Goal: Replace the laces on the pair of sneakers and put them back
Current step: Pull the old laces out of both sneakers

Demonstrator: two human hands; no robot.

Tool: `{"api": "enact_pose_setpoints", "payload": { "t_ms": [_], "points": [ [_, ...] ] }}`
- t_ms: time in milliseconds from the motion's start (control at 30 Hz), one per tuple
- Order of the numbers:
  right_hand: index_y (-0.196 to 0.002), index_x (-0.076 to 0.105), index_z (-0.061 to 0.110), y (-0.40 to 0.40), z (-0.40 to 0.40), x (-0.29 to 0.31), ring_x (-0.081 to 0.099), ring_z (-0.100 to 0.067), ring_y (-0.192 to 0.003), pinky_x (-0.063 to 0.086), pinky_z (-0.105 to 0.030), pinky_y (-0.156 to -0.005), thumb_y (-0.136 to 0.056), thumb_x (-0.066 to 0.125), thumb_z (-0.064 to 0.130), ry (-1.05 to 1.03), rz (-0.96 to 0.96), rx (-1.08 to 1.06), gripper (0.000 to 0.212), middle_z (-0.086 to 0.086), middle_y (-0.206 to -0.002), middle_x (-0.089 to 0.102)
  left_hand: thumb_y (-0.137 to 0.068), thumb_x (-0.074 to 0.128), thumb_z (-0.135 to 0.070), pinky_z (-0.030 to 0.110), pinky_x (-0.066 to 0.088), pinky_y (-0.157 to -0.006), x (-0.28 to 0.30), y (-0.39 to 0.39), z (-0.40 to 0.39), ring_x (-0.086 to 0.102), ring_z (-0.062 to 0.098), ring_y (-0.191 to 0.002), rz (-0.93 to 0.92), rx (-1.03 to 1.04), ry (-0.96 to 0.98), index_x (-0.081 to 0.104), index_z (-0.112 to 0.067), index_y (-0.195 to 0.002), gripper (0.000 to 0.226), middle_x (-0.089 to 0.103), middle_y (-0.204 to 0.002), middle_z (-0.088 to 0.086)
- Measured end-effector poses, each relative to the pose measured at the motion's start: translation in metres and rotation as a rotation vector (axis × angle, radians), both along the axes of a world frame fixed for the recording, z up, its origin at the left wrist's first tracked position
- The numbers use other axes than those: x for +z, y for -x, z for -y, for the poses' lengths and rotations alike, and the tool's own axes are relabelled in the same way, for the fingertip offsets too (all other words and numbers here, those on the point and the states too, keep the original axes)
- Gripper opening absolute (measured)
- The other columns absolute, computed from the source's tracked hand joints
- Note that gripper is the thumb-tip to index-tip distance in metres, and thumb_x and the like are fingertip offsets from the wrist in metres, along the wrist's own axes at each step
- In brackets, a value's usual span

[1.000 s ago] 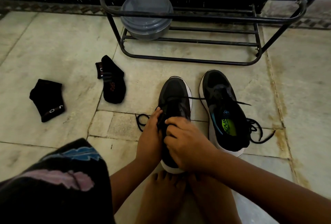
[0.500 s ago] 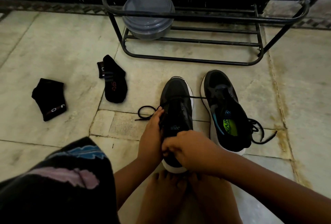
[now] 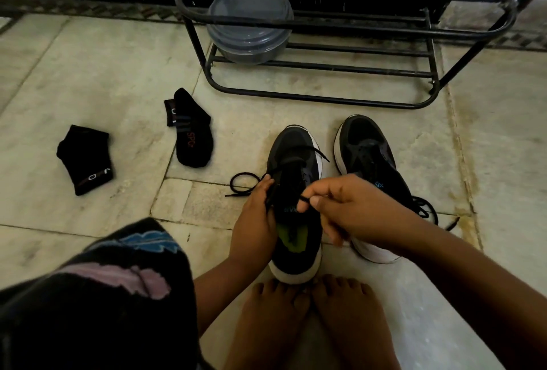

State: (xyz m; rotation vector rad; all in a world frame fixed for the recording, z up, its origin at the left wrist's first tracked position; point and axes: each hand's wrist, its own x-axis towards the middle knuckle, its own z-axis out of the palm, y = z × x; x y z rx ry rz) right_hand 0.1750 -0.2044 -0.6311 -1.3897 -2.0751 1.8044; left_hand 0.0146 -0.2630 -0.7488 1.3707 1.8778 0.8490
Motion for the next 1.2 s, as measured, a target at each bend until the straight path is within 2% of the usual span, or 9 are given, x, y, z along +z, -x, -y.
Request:
{"api": "enact_pose_setpoints", "payload": {
  "t_ms": [133, 233, 367, 433, 533, 700, 800, 967, 1200],
  "points": [
    [-0.087, 0.066, 0.011, -0.019, -0.012, 0.016, 0.060, -0.011, -0.068, 0.051, -0.018, -0.067, -0.096, 0.044, 0.005, -0.076, -0.164, -0.097, 0.024, -0.008, -0.071, 0.063, -0.098, 0.039, -0.010, 0.021, 0.031, -0.107, -0.001, 0.001, 0.001, 0.036, 0.011, -0.136, -0.037, -0.019, 0.009, 0.033, -0.017, -0.145, 0.048, 0.036, -0.150, -0.004],
    [-0.085, 0.066, 0.007, -0.033, -0.026, 0.020, 0.061, -0.016, -0.064, 0.052, -0.021, -0.060, -0.097, 0.045, 0.008, -0.065, -0.172, -0.358, 0.024, -0.006, -0.067, 0.061, -0.097, 0.038, -0.010, 0.019, 0.029, -0.107, -0.001, -0.001, 0.002, 0.035, 0.010, -0.136, -0.051, -0.036, 0.009, 0.033, -0.017, -0.145, 0.048, 0.035, -0.151, -0.005],
    [-0.098, 0.066, 0.010, -0.031, -0.041, -0.011, 0.059, -0.019, -0.073, 0.048, -0.027, -0.062, -0.096, 0.049, 0.031, -0.418, 0.525, -0.191, 0.027, -0.006, -0.081, 0.063, -0.097, 0.039, -0.010, 0.017, 0.025, -0.107, 0.001, -0.006, -0.001, 0.032, 0.011, -0.137, -0.079, -0.042, 0.005, 0.033, -0.016, -0.145, 0.048, 0.032, -0.152, -0.004],
    [-0.110, 0.061, 0.012, -0.018, -0.039, -0.018, 0.057, -0.025, -0.093, 0.050, -0.034, -0.074, -0.095, 0.047, 0.038, -0.656, 0.650, -0.071, 0.033, -0.008, -0.102, 0.060, -0.097, 0.040, -0.009, 0.015, 0.023, -0.105, 0.001, -0.007, -0.001, 0.031, 0.011, -0.138, -0.095, -0.048, 0.000, 0.033, -0.015, -0.144, 0.048, 0.031, -0.152, -0.003],
    [-0.116, 0.061, 0.016, 0.013, -0.036, -0.018, 0.048, -0.025, -0.110, 0.046, -0.037, -0.083, -0.095, 0.046, 0.040, -0.882, 0.514, 0.007, 0.035, -0.005, -0.114, 0.056, -0.097, 0.039, -0.010, 0.014, 0.023, -0.104, 0.000, -0.007, -0.002, 0.031, 0.012, -0.138, -0.106, -0.052, 0.002, 0.033, -0.014, -0.144, 0.048, 0.031, -0.152, -0.001],
    [-0.111, 0.062, 0.011, 0.041, -0.036, -0.041, 0.051, -0.028, -0.107, 0.048, -0.038, -0.079, -0.093, 0.054, 0.031, -0.755, 0.604, 0.205, 0.027, -0.009, -0.116, 0.052, -0.098, 0.039, -0.009, 0.014, 0.023, -0.104, -0.001, -0.009, -0.004, 0.030, 0.012, -0.139, -0.098, -0.058, 0.024, 0.032, -0.015, -0.145, 0.049, 0.030, -0.153, -0.002],
    [-0.107, 0.063, 0.010, 0.041, -0.037, -0.049, 0.049, -0.030, -0.106, 0.051, -0.040, -0.077, -0.091, 0.055, 0.016, -0.752, 0.600, 0.196, 0.019, -0.009, -0.116, 0.049, -0.097, 0.040, -0.008, 0.013, 0.022, -0.104, -0.001, -0.008, -0.004, 0.029, 0.011, -0.139, -0.095, -0.067, 0.019, 0.032, -0.016, -0.145, 0.049, 0.030, -0.153, -0.003],
    [-0.106, 0.067, 0.020, 0.027, -0.029, -0.053, 0.042, -0.021, -0.106, 0.037, -0.032, -0.084, -0.094, 0.051, 0.026, -0.839, 0.427, 0.205, 0.021, 0.000, -0.108, 0.053, -0.097, 0.039, -0.009, 0.014, 0.022, -0.105, 0.000, -0.006, -0.001, 0.031, 0.011, -0.138, -0.040, -0.043, 0.006, 0.033, -0.014, -0.144, 0.048, 0.032, -0.152, -0.001],
    [-0.074, 0.072, 0.021, 0.001, 0.001, -0.049, 0.048, -0.018, -0.088, 0.041, -0.035, -0.074, -0.076, 0.070, 0.022, -0.787, 0.143, 0.045, 0.002, 0.007, -0.087, 0.054, -0.098, 0.040, -0.014, 0.018, 0.022, -0.108, 0.001, -0.007, -0.003, 0.030, 0.013, -0.139, -0.031, -0.040, 0.019, 0.034, -0.012, -0.144, 0.046, 0.033, -0.152, 0.001]
  ]
}}
